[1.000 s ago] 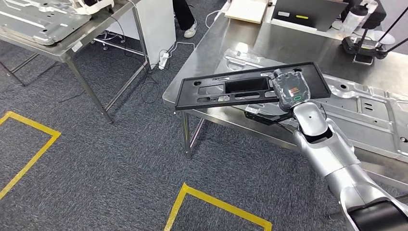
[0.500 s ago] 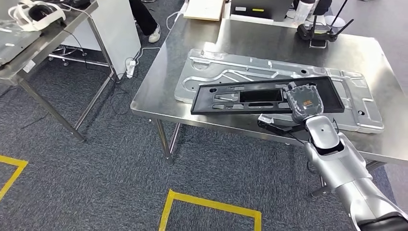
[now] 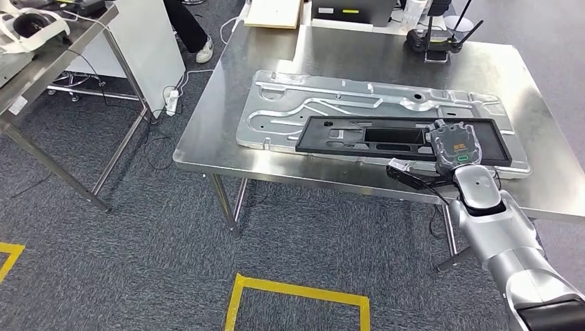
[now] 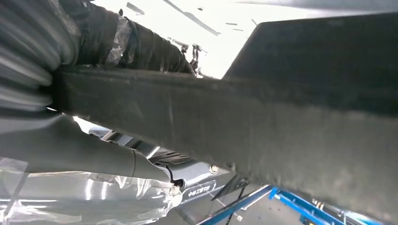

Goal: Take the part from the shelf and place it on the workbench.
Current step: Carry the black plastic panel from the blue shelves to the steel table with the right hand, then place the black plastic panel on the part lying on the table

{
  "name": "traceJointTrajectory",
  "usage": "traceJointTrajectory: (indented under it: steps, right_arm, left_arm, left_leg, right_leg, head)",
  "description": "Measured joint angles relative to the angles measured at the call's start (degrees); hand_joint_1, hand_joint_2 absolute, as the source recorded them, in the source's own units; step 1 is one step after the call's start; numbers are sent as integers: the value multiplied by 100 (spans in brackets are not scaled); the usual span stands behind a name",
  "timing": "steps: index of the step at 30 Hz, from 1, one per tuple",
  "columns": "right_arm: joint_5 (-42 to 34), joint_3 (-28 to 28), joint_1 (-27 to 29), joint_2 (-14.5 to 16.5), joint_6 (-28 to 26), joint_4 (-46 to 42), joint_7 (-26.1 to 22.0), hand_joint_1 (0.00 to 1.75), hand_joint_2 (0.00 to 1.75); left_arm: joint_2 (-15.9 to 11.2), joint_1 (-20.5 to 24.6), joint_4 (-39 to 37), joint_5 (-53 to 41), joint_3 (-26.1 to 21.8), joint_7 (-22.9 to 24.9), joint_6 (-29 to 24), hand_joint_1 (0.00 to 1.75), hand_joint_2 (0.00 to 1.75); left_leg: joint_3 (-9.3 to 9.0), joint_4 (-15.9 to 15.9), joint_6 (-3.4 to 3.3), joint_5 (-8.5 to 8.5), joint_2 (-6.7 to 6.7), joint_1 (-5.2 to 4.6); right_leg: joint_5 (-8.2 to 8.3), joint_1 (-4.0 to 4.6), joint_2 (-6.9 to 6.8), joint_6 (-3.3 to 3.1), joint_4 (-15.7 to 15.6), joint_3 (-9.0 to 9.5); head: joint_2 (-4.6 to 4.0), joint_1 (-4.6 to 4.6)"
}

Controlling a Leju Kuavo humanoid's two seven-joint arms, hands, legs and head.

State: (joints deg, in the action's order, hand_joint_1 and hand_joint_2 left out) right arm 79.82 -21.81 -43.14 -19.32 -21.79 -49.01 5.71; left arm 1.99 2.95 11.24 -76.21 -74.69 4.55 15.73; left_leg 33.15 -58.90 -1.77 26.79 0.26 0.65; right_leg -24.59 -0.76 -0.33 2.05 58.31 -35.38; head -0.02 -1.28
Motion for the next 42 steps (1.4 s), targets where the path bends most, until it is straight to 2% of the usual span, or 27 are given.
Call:
traceJointTrajectory:
  steps: [2, 6, 11, 15, 19, 27, 34, 42]
  right_arm:
    - [27, -1, 2, 87, -41, 72, -16, 175, 175]
    - [37, -1, 3, 201, -57, 140, -17, 175, 175]
    - [38, -1, 2, 270, -64, 195, -16, 175, 175]
    - [48, -1, 15, 315, -220, 190, -16, 175, 175]
    - [71, -1, 125, 408, -349, -87, -19, 175, 175]
    - [154, -1, 238, 586, -258, -655, -22, 175, 175]
    - [310, -5, 367, 665, -515, -951, 33, 175, 175]
    - [230, 17, 399, 668, -395, -1450, -2, 175, 175]
  left_arm:
    - [-6, 4, -1, -5, 0, 16, -1, 0, 175]
    - [-5, 10, -1, -7, 0, 21, 2, 0, 175]
    - [-7, 8, -1, -8, 0, 21, -5, 0, 175]
    - [-5, 8, -1, -22, 0, 28, -14, 0, 175]
    - [-5, 8, -1, -54, 0, 55, -31, 0, 175]
    - [-4, 11, -1, -115, 0, 125, -36, 0, 175]
    - [-4, 12, -1, -127, 0, 125, -35, 0, 175]
    - [-4, 9, -1, -139, 0, 125, -35, 0, 175]
  left_leg:
    - [-17, 19, -12, -2, 15, 3]
    - [-51, 71, 33, -19, 26, 6]
    - [-63, 97, 74, -33, 25, 6]
    - [-64, 100, 100, -37, 25, 7]
    - [-63, 99, 102, -36, 25, 4]
    - [-59, 92, 106, -33, 26, 2]
    - [-57, 88, 106, -32, 26, 0]
    - [-58, 88, 106, -32, 26, -1]
  right_leg:
    - [-7, 4, 20, -15, 8, -2]
    - [-25, 11, 32, -61, 23, -5]
    - [-29, 12, 31, -90, 33, -8]
    - [-27, 21, 32, -94, 37, -9]
    - [-26, 31, 31, -95, 37, -8]
    - [-26, 30, 27, -95, 32, -6]
    - [-26, 27, 28, -94, 31, -7]
    - [-26, 28, 28, -94, 31, -7]
  head:
    - [0, 1]
    - [1, 1]
    - [1, 1]
    - [2, 0]
    - [1, -1]
    - [1, -1]
    - [1, -1]
    - [1, -1]
